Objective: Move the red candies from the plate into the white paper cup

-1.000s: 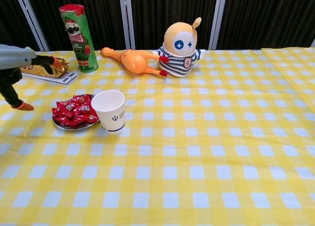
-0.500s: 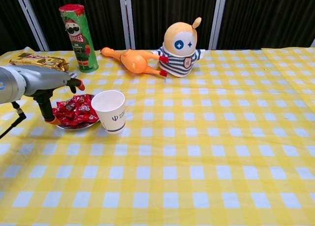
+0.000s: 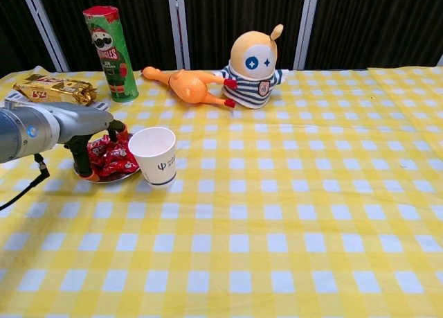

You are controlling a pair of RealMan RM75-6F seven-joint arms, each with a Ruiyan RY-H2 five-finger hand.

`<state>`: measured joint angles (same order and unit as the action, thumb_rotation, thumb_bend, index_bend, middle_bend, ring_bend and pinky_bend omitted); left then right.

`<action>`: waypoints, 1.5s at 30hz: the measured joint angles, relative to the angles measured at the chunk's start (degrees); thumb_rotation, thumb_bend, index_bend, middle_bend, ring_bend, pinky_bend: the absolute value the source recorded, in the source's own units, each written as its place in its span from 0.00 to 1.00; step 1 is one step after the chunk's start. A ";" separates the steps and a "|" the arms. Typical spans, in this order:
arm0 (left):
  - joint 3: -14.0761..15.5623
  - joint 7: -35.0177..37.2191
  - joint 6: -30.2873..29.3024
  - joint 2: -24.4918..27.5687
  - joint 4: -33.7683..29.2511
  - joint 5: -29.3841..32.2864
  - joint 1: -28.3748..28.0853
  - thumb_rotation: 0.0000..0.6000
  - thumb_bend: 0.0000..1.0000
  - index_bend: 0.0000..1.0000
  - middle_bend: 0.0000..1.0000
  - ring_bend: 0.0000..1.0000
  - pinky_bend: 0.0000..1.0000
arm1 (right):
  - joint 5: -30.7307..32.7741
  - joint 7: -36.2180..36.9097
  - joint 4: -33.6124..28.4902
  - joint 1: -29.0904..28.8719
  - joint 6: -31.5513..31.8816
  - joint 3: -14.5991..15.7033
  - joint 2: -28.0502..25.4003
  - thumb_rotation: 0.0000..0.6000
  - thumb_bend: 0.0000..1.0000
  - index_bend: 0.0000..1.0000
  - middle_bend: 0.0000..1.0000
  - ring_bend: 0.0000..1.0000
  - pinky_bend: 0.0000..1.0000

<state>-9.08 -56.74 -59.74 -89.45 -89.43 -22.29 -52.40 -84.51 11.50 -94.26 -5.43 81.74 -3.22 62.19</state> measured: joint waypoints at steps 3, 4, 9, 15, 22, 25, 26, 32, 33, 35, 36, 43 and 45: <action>0.24 0.47 0.01 -0.78 1.15 0.16 -0.40 1.00 0.27 0.18 0.21 0.87 0.88 | 0.08 0.16 0.03 0.08 -0.01 -0.02 -0.07 1.00 0.41 0.00 0.00 0.00 0.00; 0.29 0.60 0.00 -0.93 1.45 0.19 -0.51 1.00 0.27 0.19 0.21 0.87 0.88 | 0.08 0.20 0.01 0.09 -0.01 -0.02 -0.10 1.00 0.41 0.00 0.00 0.00 0.00; 0.66 1.04 0.07 -1.55 2.94 0.42 -1.06 1.00 0.28 0.22 0.24 0.87 0.89 | -0.04 0.25 0.02 0.15 -0.01 -0.01 -0.15 1.00 0.41 0.00 0.00 0.00 0.00; 1.17 1.60 0.25 -2.07 4.24 0.79 -1.31 1.00 0.28 0.26 0.26 0.87 0.89 | 0.08 0.17 -0.01 0.11 -0.24 -0.08 -0.15 1.00 0.41 0.00 0.00 0.00 0.00; 1.70 2.36 0.85 -2.83 5.60 0.60 -1.48 1.00 0.29 0.29 0.31 0.87 0.89 | 0.06 0.02 -0.08 0.11 -0.31 -0.10 -0.13 1.00 0.41 0.00 0.00 0.00 0.00; 1.80 2.64 0.99 -3.38 6.25 0.27 -1.62 1.00 0.32 0.34 0.37 0.87 0.89 | 0.09 -0.05 -0.07 0.14 -0.25 -0.16 -0.11 1.00 0.41 0.00 0.00 0.00 0.00; 1.86 2.74 1.00 -3.56 6.45 0.08 -1.65 1.00 0.34 0.37 0.40 0.87 0.89 | 0.11 -0.05 -0.06 0.14 -0.25 -0.17 -0.10 1.00 0.41 0.00 0.00 0.00 0.00; 2.17 3.45 0.76 -4.44 7.58 -1.29 -1.71 1.00 0.41 0.44 0.50 0.87 0.89 | 0.11 0.04 -0.13 0.15 -0.28 -0.24 -0.13 1.00 0.41 0.00 0.00 0.00 0.00; 2.22 3.57 0.68 -4.60 7.84 -1.61 -1.71 1.00 0.42 0.45 0.51 0.87 0.89 | 0.04 0.01 -0.12 0.17 -0.25 -0.21 -0.09 1.00 0.41 0.00 0.00 0.00 0.00; 2.28 3.76 0.57 -4.81 8.26 -1.99 -1.70 1.00 0.44 0.47 0.53 0.87 0.89 | -0.03 0.00 -0.12 0.21 -0.16 -0.20 -0.06 1.00 0.41 0.00 0.00 0.00 0.00; 2.28 3.85 0.51 -4.89 8.44 -2.17 -1.69 1.00 0.44 0.48 0.55 0.87 0.89 | -0.06 0.00 -0.12 0.22 -0.11 -0.22 -0.06 1.00 0.41 0.00 0.00 0.00 0.00; 2.15 4.07 0.02 -4.81 8.96 -3.13 -1.71 1.00 0.46 0.51 0.59 0.88 0.89 | -0.33 -0.05 -0.09 0.32 0.14 -0.20 -0.01 1.00 0.41 0.00 0.00 0.00 0.00; 2.00 4.16 -0.11 -4.51 8.81 -3.23 -1.69 1.00 0.46 0.52 0.59 0.88 0.89 | -0.37 -0.11 -0.09 0.35 0.23 -0.22 0.03 1.00 0.41 0.00 0.00 0.00 0.00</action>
<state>-7.08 -52.58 -59.85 -93.96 -80.61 -25.53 -54.09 -84.88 11.39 -94.35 -5.08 81.97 -3.44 62.22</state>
